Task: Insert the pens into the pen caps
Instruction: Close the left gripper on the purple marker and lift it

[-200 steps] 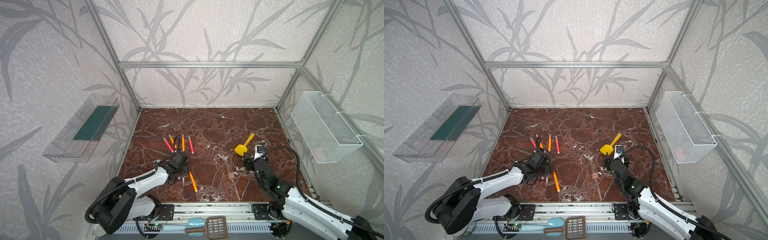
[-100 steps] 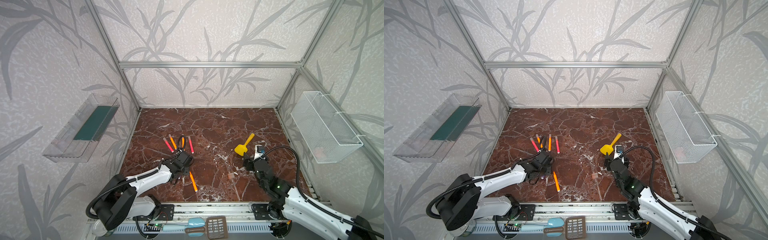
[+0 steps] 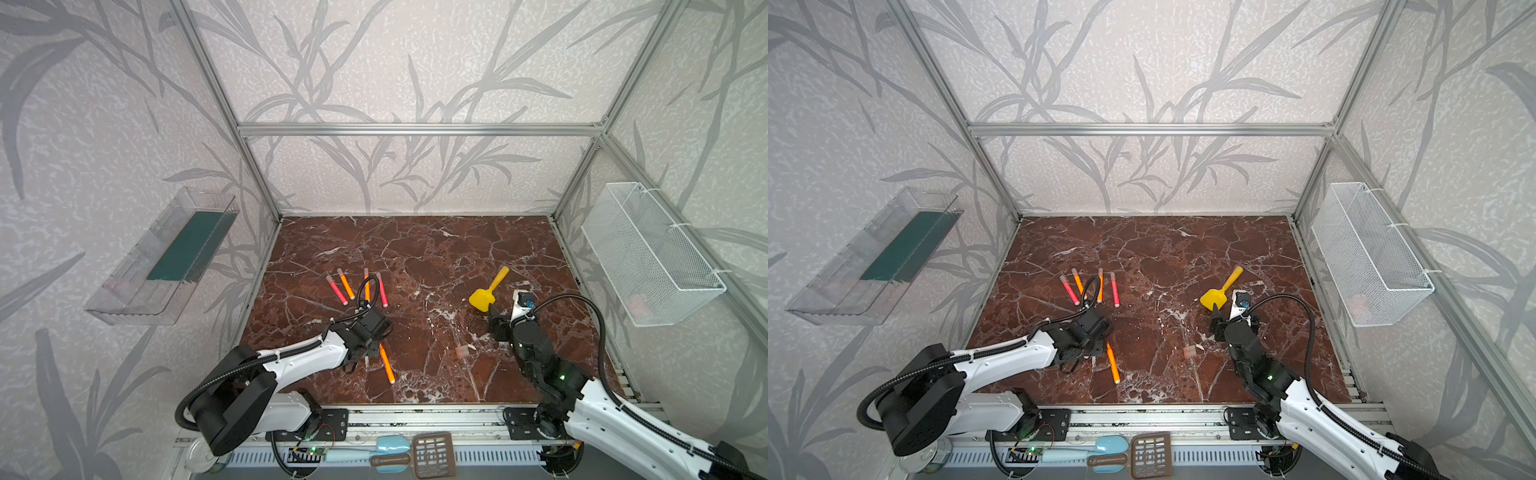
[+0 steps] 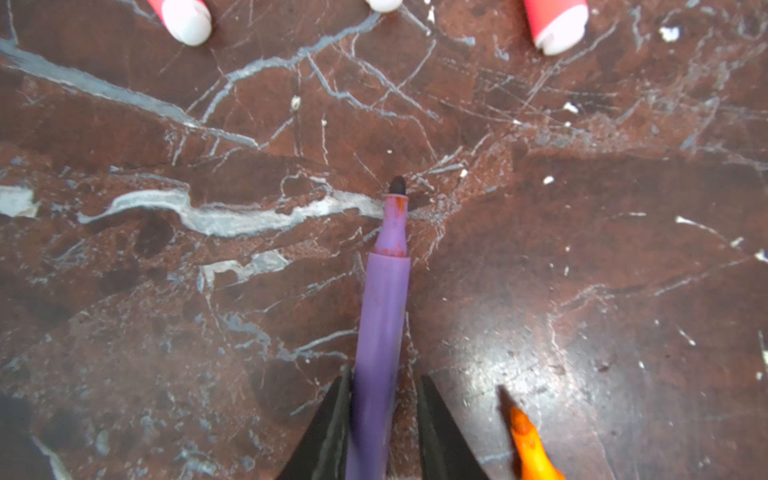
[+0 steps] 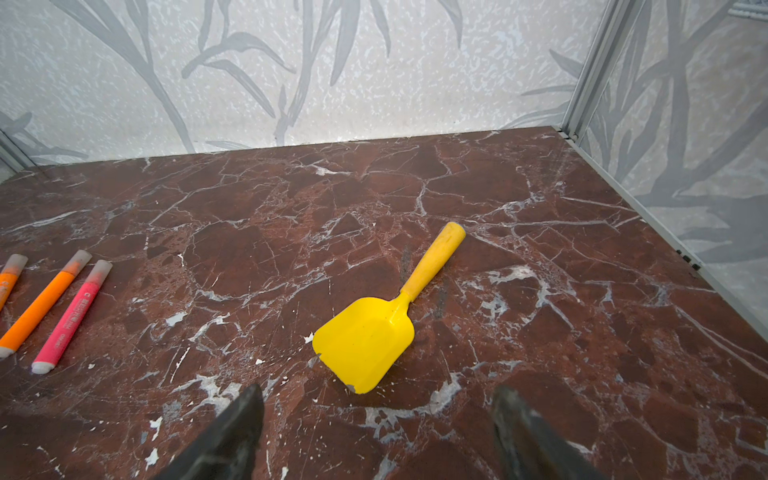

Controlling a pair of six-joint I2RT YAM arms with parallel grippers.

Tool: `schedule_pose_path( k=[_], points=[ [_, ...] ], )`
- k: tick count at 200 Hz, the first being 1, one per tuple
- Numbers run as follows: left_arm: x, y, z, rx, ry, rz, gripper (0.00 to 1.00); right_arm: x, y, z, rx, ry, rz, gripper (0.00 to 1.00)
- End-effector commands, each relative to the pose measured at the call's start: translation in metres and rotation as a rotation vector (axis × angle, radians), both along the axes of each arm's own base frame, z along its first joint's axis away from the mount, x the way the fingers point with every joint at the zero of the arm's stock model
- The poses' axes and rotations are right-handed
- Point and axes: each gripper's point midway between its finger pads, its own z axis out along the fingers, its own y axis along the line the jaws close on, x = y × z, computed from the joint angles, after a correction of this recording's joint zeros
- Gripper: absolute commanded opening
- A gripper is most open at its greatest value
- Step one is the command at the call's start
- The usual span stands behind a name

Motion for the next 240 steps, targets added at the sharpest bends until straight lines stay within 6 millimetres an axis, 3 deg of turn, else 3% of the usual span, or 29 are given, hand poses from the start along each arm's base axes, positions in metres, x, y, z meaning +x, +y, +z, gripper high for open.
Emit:
schedule_pose_path(
  k=[1,95,144,182,213,240],
  points=[
    [-0.004,0.009,0.0,0.041,-0.018,0.044,0.3,-0.003,-0.003,-0.005,0.011,0.005,-0.002,0.84],
    [-0.008,0.009,-0.004,0.088,-0.027,0.039,0.3,-0.003,-0.001,-0.006,0.009,0.008,0.009,0.84],
    [-0.004,0.007,-0.013,0.138,0.006,0.046,0.18,-0.002,-0.001,-0.005,0.008,0.004,0.004,0.84],
    [0.004,-0.016,-0.014,0.077,0.019,-0.01,0.09,-0.002,-0.002,-0.005,0.007,0.005,-0.004,0.83],
    [0.015,-0.025,0.0,0.079,-0.007,-0.027,0.02,-0.006,-0.003,-0.001,0.053,0.003,0.001,0.82],
    [0.031,-0.029,0.032,0.095,-0.076,-0.034,0.0,-0.013,0.021,0.011,0.169,-0.009,0.141,0.81]
  ],
)
